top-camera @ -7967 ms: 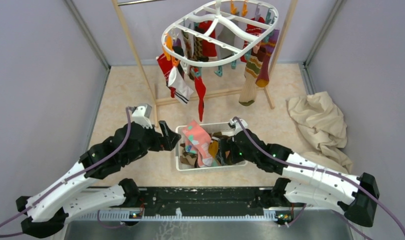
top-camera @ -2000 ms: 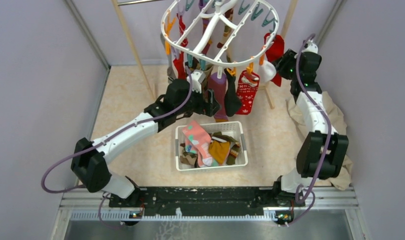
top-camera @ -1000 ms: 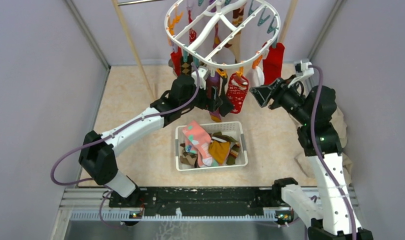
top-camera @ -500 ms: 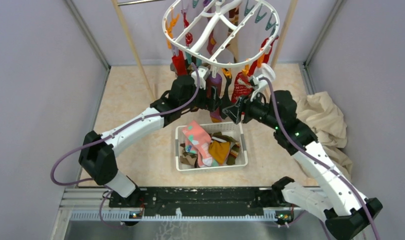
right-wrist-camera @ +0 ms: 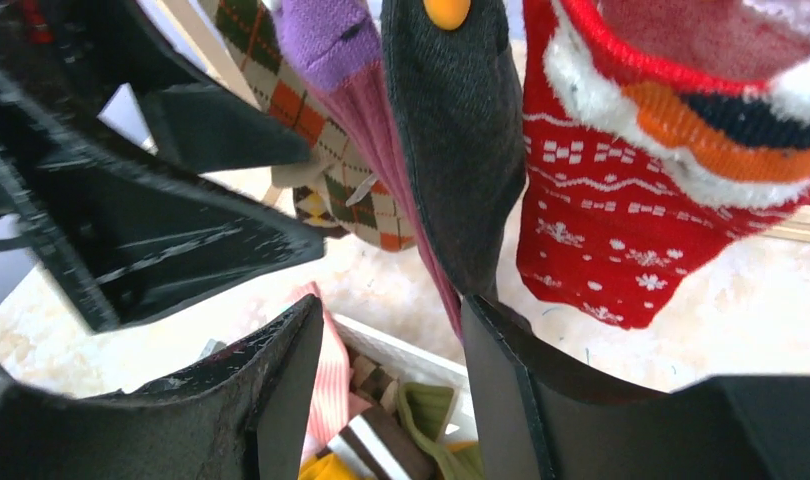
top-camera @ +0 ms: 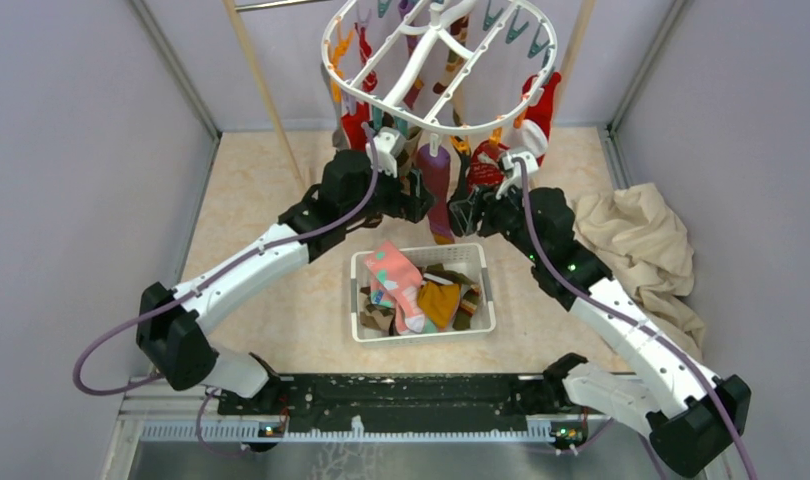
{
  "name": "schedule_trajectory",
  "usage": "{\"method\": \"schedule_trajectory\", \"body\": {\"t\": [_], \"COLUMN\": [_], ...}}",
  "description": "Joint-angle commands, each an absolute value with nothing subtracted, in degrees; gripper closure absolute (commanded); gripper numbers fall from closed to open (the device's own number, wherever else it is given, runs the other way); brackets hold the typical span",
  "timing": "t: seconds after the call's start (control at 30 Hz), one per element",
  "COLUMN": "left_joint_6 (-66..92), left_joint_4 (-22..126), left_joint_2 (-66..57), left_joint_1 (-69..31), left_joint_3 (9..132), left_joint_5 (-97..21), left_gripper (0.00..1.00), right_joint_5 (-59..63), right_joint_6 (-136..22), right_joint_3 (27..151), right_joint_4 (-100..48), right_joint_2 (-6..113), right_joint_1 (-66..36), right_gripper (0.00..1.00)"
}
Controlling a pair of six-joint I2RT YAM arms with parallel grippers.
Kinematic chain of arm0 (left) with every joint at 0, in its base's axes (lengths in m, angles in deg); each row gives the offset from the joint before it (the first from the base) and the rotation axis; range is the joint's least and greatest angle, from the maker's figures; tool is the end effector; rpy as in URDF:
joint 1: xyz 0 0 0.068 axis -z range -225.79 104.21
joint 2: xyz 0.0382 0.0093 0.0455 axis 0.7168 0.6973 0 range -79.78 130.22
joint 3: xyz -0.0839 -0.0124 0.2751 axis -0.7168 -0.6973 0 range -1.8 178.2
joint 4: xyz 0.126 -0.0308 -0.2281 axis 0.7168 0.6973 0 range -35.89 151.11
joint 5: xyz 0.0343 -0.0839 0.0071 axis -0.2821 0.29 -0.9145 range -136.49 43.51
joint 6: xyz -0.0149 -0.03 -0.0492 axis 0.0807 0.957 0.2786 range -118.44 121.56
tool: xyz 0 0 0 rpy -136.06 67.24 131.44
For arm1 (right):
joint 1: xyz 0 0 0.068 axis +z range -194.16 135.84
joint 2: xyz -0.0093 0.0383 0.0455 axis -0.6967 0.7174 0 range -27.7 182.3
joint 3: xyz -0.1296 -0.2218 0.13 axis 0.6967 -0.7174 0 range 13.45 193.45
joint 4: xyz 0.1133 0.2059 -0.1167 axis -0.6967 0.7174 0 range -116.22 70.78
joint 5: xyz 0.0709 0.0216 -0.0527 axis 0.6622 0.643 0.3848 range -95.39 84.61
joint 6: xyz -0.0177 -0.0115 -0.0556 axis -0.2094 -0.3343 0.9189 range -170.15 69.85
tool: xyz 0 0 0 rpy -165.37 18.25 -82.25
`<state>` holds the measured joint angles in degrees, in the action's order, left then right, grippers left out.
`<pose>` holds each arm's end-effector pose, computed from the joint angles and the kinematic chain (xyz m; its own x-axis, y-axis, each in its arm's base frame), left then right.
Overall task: Remove the socks clipped to the hanger
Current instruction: Adjust the hanger on the clothesline.
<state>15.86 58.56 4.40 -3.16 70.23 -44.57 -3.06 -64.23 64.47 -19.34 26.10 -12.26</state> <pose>0.2620 -0.2431 0.3649 -0.3767 0.0111 -0.9263 0.6268 0.7393 -0.2460 0.1854 0.1175 0.3675 -0.2749 0.1153 -0.9545 -0.5105 0.8238 0.2465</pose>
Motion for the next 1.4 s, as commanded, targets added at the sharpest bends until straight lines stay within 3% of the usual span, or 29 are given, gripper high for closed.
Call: {"method": "schedule_trajectory", "body": {"t": [0.0, 0.27, 0.7, 0.8, 0.93, 0.97, 1.37], "left_joint_6": [17.82, 19.1, 20.33, 20.47, 20.5, 20.39, 19.99], "left_joint_4": [60.22, 64.73, 67.65, 67.65, 67.52, 67.19, 63.91], "left_joint_2": [0.51, -6.73, -12.88, -13.18, -13.67, -13.98, -17.25], "left_joint_1": [-2.83, -2.04, -1.58, -1.58, -1.58, -1.58, -1.41], "left_joint_3": [68.83, 68.06, 65.52, 65.19, 64.69, 64.47, 60.51], "left_joint_5": [-44.89, -45.96, -45.96, -45.96, -45.96, -45.54, -37.39], "left_gripper": [0.06, 0.06, 0.06, 0.06, 0.07, 0.06, 0.06], "right_joint_5": [-5.21, -13.0, -8.92, -6.9, -4.9, -4.25, 2.95], "right_joint_6": [-63.91, -64.5, -63.24, -63.36, -64.2, -64.39, -68.12], "right_joint_3": [63.21, 58.2, 58.92, 59.0, 59.06, 59.06, 65.24], "right_joint_4": [-27.0, -32.41, -39.36, -39.93, -39.25, -38.9, -28.98], "right_joint_2": [28.71, 31.42, 37.59, 38.03, 37.39, 36.84, 30.8], "right_joint_1": [-11.57, -11.6, -11.55, -11.55, -11.57, -11.56, -11.55], "right_gripper": [0.46, 0.46, 0.46, 0.61, 0.97, 1.0, 1.0]}}
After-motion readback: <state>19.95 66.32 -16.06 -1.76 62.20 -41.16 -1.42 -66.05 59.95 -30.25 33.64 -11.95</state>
